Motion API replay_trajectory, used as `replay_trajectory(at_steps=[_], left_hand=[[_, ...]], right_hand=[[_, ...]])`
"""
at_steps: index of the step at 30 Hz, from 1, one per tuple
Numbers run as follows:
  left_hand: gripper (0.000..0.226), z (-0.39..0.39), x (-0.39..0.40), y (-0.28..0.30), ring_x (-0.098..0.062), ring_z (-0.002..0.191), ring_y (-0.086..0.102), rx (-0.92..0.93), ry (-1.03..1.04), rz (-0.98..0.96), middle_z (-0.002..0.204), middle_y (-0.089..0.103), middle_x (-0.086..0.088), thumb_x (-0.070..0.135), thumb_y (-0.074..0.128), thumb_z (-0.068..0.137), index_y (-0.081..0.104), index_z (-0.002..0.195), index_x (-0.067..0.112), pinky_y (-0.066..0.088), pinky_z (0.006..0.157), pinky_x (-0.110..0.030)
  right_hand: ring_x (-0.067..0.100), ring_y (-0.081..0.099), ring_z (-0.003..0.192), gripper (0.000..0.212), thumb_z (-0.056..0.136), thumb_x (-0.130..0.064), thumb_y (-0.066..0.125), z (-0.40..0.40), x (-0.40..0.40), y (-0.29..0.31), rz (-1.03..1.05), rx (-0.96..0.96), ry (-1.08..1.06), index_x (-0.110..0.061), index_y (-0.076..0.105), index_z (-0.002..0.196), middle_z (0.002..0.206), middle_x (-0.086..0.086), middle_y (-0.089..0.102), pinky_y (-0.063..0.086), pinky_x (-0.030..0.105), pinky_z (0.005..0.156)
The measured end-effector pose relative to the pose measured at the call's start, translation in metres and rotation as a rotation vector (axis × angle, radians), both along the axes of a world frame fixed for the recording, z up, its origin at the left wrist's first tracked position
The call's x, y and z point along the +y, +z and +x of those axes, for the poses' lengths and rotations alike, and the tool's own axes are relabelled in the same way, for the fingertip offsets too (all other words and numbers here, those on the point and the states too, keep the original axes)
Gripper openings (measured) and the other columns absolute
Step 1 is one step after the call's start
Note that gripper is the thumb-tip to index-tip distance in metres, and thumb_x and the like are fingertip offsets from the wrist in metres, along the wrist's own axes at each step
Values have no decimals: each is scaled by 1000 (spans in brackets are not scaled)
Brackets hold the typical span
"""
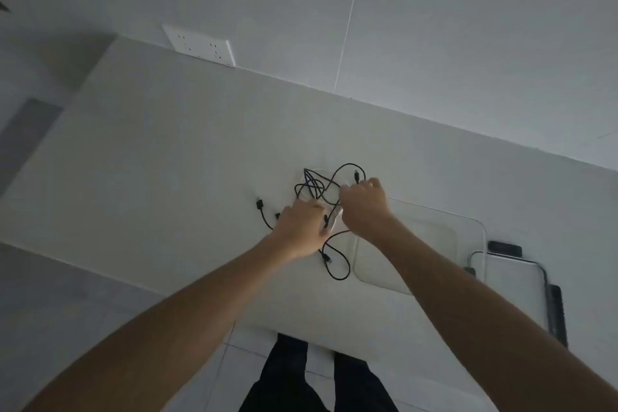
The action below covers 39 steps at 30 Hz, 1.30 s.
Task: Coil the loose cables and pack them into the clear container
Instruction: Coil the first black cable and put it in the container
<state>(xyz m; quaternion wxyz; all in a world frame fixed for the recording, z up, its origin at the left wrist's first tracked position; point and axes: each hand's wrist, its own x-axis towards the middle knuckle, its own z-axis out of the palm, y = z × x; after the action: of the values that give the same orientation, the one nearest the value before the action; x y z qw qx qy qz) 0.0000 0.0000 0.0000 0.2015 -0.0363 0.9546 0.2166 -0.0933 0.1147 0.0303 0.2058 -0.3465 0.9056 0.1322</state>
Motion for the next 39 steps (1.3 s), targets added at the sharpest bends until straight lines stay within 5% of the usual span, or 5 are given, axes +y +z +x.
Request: replay_trajectory(at_steps=[11, 20, 25, 30, 39], left_hand=[[45, 28, -36, -29, -26, 104, 60, 195, 161, 46, 136, 49, -7, 24, 63, 93, 54, 135, 8, 55, 85, -37], [20, 24, -65, -20, -18, 85, 64, 202, 814, 271, 93, 62, 3, 22, 61, 92, 55, 111, 16, 46, 69, -31], [66, 21, -80, -33, -42, 128, 53, -103, 1376, 401, 147, 42, -25, 33, 61, 97, 27, 139, -5, 47, 102, -46], [36, 22, -94, -48, -41, 105, 65, -120, 1321, 310, 118, 65, -26, 23, 51, 100, 59, 116, -8, 54, 85, -45], [17, -42, -72, 117, -21, 67, 66, 264, 1120, 944, 71, 68, -10, 16, 63, 89, 68, 78, 3, 58, 65, -30]], right_hand=[[37, 54, 132, 51, 94, -6, 57, -48, -43, -39, -44, -221, -438, 1, 44, 143, 143, 23, 51, 50, 41, 100], [38, 60, 102, 28, 90, -4, 48, -51, -21, -37, -310, -307, -490, -6, 56, 117, 119, 18, 61, 52, 41, 85], [36, 62, 107, 31, 98, -16, 50, -39, -20, -21, -354, -274, -417, -9, 55, 128, 127, 12, 56, 49, 40, 86], [19, 66, 99, 23, 99, -20, 52, -3, -35, -9, -542, -380, -330, -18, 67, 115, 110, 0, 70, 56, 41, 90], [9, 61, 125, 54, 99, -16, 63, 19, -55, 49, -953, -699, -396, -28, 47, 149, 132, -4, 67, 48, 35, 109]])
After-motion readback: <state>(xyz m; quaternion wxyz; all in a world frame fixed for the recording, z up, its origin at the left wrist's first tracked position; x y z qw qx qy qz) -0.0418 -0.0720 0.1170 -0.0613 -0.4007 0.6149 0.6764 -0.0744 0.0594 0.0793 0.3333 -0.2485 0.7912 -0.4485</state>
